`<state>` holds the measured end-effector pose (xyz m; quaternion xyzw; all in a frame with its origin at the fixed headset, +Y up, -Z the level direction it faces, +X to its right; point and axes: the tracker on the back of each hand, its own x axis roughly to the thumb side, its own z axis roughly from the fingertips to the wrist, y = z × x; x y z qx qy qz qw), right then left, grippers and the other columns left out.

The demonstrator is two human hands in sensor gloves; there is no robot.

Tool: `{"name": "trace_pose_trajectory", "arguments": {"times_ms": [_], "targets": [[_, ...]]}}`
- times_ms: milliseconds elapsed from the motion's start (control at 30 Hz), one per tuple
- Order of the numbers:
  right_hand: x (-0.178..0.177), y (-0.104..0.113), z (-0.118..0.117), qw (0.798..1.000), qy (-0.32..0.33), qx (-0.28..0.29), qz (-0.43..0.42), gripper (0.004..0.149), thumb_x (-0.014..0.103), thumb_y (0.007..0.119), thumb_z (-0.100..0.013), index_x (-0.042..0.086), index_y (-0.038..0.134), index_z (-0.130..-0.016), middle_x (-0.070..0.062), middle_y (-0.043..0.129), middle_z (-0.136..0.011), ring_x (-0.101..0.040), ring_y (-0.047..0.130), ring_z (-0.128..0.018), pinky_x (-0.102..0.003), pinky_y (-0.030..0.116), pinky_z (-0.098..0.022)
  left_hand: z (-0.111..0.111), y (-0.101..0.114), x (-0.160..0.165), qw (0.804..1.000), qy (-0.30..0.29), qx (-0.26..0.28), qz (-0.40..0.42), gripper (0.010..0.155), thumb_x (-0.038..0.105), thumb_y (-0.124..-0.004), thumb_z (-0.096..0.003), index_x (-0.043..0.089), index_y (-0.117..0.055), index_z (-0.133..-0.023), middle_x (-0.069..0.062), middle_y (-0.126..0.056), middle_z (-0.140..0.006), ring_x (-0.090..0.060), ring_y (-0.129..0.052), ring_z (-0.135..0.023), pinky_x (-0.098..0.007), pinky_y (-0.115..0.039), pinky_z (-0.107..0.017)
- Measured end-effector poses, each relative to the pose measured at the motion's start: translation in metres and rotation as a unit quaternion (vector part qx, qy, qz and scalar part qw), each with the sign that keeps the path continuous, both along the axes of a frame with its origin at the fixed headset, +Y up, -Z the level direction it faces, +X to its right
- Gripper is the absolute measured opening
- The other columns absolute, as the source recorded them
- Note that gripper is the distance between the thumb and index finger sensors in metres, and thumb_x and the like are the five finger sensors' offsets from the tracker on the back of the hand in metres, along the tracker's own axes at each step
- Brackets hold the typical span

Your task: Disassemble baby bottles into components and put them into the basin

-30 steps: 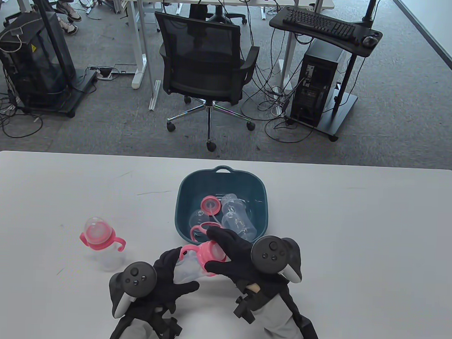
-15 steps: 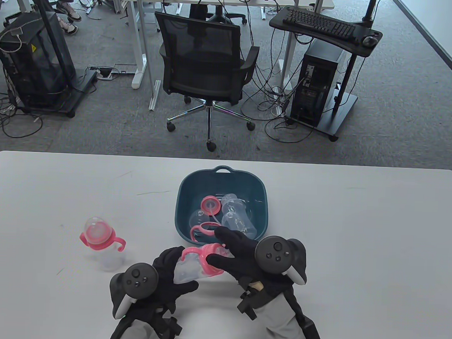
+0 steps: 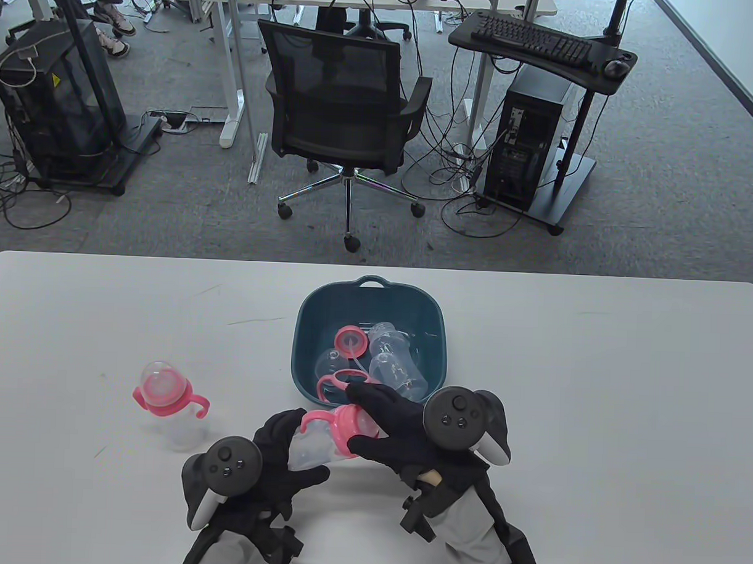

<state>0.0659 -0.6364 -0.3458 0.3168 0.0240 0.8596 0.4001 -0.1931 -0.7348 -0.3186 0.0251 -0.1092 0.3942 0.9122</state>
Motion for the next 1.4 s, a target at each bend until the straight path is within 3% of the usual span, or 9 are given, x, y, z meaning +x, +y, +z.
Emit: {"name": "trace_pose_trajectory", "arguments": {"times_ms": [167, 300, 467, 800, 967, 1133, 1267, 1400], "targets": [[0.0065, 0.0030, 0.0011, 0.998, -0.056, 0.031, 0.009, 0.077, 0.051, 0.083, -0.052, 0.008, 0.056, -0.110, -0.026, 0.067, -0.106, -0.050, 0.081, -0.081, -0.066, 0.064, -0.058, -0.0002, 0.0006, -0.0002, 1.000, 0.002, 0.003, -0.005, 0.091, 0.041, -0.101, -0.0355, 0.037, -0.043, -0.105, 0.003, -0.044, -0.110, -0.032, -0.059, -0.107, -0.058, -0.048, -0.077], [0.0074, 0.0026, 0.0008, 0.996, -0.078, 0.027, 0.028, 0.076, 0.055, 0.082, -0.052, 0.005, 0.064, -0.106, -0.027, 0.078, -0.096, -0.046, 0.090, -0.070, -0.063, 0.070, -0.052, -0.0005, 0.0008, 0.0018, 1.000, -0.001, 0.007, -0.019, 0.091, 0.041, -0.101, -0.0355, 0.037, -0.043, -0.105, 0.003, -0.044, -0.110, -0.032, -0.058, -0.107, -0.058, -0.048, -0.077], [0.0028, -0.0019, -0.0021, 0.997, -0.065, 0.008, 0.031, 0.073, 0.050, 0.085, -0.051, 0.004, 0.065, -0.104, -0.027, 0.081, -0.091, -0.042, 0.094, -0.063, -0.060, 0.073, -0.049, -0.0016, 0.0004, 0.0023, 1.000, -0.002, 0.006, -0.021, 0.091, 0.041, -0.101, -0.0357, 0.037, -0.043, -0.105, 0.004, -0.044, -0.110, -0.032, -0.058, -0.107, -0.058, -0.048, -0.077], [0.0003, 0.0007, -0.0006, 1.000, -0.008, -0.012, 0.025, 0.075, 0.033, 0.092, -0.050, 0.013, 0.053, -0.111, -0.019, 0.062, -0.111, -0.050, 0.075, -0.087, -0.068, 0.060, -0.060, -0.0017, 0.0008, 0.0005, 1.000, 0.003, 0.006, -0.017, 0.091, 0.041, -0.101, -0.0356, 0.037, -0.043, -0.105, 0.004, -0.044, -0.110, -0.032, -0.058, -0.107, -0.058, -0.048, -0.077], [0.0044, 0.0019, -0.0004, 0.999, -0.040, 0.003, 0.026, 0.078, 0.047, 0.087, -0.051, 0.010, 0.054, -0.111, -0.024, 0.063, -0.108, -0.051, 0.078, -0.084, -0.067, 0.062, -0.059, -0.0005, 0.0026, 0.0008, 1.000, 0.003, 0.012, -0.019, 0.091, 0.041, -0.101, -0.0356, 0.037, -0.043, -0.105, 0.004, -0.044, -0.110, -0.032, -0.058, -0.107, -0.058, -0.048, -0.077], [0.0087, 0.0005, 0.0000, 0.996, -0.080, 0.019, 0.034, 0.075, 0.058, 0.079, -0.053, 0.008, 0.064, -0.107, -0.024, 0.078, -0.099, -0.048, 0.088, -0.072, -0.064, 0.069, -0.052, 0.0002, 0.0029, -0.0001, 1.000, 0.006, 0.014, -0.022, 0.091, 0.041, -0.102, -0.0353, 0.038, -0.043, -0.105, 0.004, -0.044, -0.110, -0.032, -0.058, -0.107, -0.058, -0.048, -0.077], [0.0033, -0.0004, 0.0001, 0.994, -0.084, 0.021, 0.061, 0.076, 0.060, 0.078, -0.052, 0.006, 0.067, -0.104, -0.024, 0.085, -0.090, -0.042, 0.095, -0.062, -0.060, 0.075, -0.046, 0.0015, 0.0041, -0.0016, 0.999, 0.012, 0.020, -0.033, 0.091, 0.040, -0.102, -0.0352, 0.038, -0.043, -0.105, 0.004, -0.044, -0.110, -0.032, -0.058, -0.108, -0.058, -0.048, -0.077], [0.0025, -0.0014, -0.0012, 0.998, -0.058, 0.002, 0.038, 0.074, 0.052, 0.084, -0.052, 0.005, 0.065, -0.105, -0.027, 0.082, -0.090, -0.041, 0.095, -0.062, -0.059, 0.074, -0.047, 0.0011, 0.0032, -0.0022, 0.999, 0.012, 0.017, -0.034, 0.091, 0.040, -0.102, -0.0352, 0.038, -0.043, -0.105, 0.005, -0.044, -0.110, -0.031, -0.058, -0.108, -0.058, -0.048, -0.077]]}}
